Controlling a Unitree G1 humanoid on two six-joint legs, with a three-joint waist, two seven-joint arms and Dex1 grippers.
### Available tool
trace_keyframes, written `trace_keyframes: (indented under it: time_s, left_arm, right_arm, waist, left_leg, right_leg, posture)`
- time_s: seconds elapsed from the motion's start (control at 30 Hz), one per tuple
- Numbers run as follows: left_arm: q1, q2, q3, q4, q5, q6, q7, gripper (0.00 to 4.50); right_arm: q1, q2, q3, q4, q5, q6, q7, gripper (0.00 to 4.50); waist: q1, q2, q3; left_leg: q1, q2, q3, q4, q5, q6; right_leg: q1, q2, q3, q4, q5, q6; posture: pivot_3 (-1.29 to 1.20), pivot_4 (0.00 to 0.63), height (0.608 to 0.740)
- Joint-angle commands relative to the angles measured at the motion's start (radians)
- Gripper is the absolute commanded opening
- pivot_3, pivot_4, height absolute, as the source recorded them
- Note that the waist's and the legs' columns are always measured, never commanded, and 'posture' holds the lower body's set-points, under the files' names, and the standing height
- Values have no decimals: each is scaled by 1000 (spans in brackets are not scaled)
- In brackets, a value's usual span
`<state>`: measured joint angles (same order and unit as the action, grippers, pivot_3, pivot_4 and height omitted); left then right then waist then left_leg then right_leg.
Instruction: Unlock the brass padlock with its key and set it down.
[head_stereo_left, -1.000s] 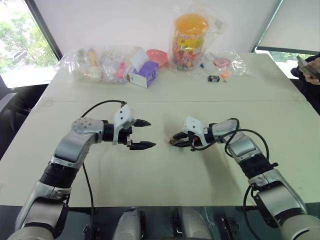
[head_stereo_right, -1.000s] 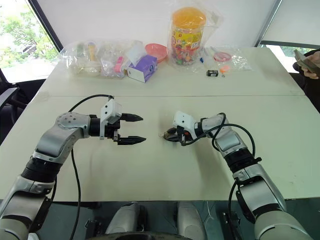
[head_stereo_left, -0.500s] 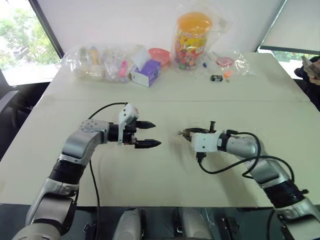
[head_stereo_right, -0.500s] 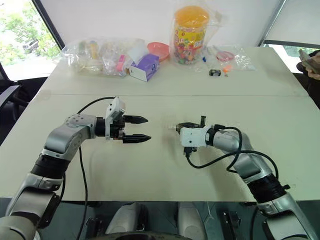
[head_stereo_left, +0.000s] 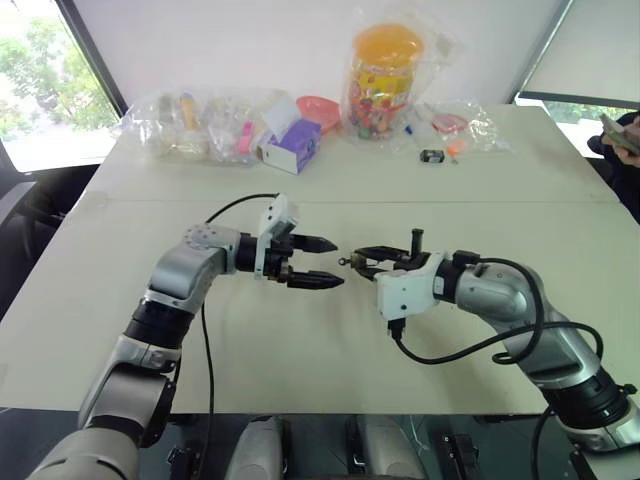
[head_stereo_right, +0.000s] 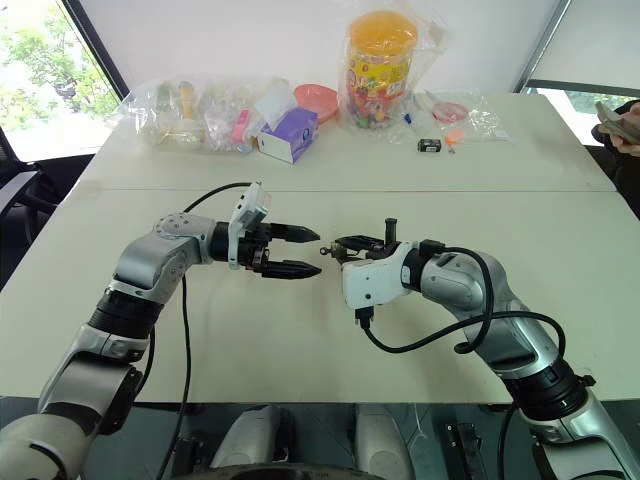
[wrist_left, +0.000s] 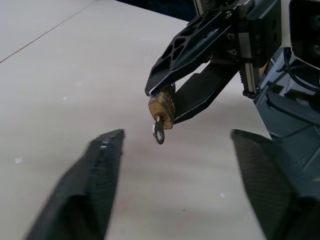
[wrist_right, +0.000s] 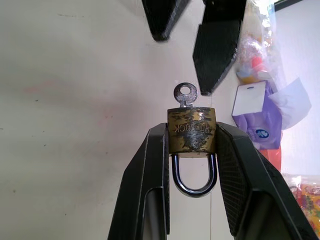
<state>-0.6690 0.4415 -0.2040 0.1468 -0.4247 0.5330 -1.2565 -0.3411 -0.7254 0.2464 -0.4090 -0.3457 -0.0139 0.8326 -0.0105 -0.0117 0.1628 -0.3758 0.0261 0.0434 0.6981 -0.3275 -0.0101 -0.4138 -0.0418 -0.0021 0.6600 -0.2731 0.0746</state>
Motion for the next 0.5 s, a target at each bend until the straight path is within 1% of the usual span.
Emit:
trace_keyframes:
  time_s: [0.03, 0.3, 0.37, 0.4, 0.5]
  left_arm:
    - [-17, -2, 17, -14, -3, -17, 3, 3153]
    - [-22, -8, 24, -12, -10, -7, 9, 3153]
    - [-25, -8, 23, -12, -12, -4, 8, 2612]
    - [-27, -10, 22, -14, -12, -2, 10, 2252]
    - [-33, -16, 20, -21, -13, 5, 17, 734]
  right_arm:
    - [-23, 0, -18, -40, 15, -9, 3, 687]
    - [-37, 5, -17, -51, 19, 3, 14, 687]
    - [-36, 5, -17, -58, 19, 7, 18, 687]
    - [-35, 5, -17, -61, 20, 10, 19, 687]
    - [-34, 4, -17, -66, 22, 15, 23, 687]
  waist:
    - [0, 0, 0]
    - [0, 0, 0]
    - [0, 0, 0]
    - [0, 0, 0]
    - [0, 0, 0]
  left_leg:
    - [0, 0, 0, 0, 0, 0]
    - [0, 0, 0, 0, 0, 0]
    - [0, 0, 0, 0, 0, 0]
    - [0, 0, 0, 0, 0, 0]
    - [0, 0, 0, 0, 0, 0]
  right_leg:
    - [0, 0, 0, 0, 0, 0]
    - [0, 0, 0, 0, 0, 0]
    - [0, 0, 0, 0, 0, 0]
    - [0, 0, 0, 0, 0, 0]
    - [0, 0, 0, 0, 0, 0]
  posture:
    - [0, 150, 740]
    - [0, 150, 740]
    - [0, 150, 740]
    - [0, 150, 740]
    - [0, 150, 740]
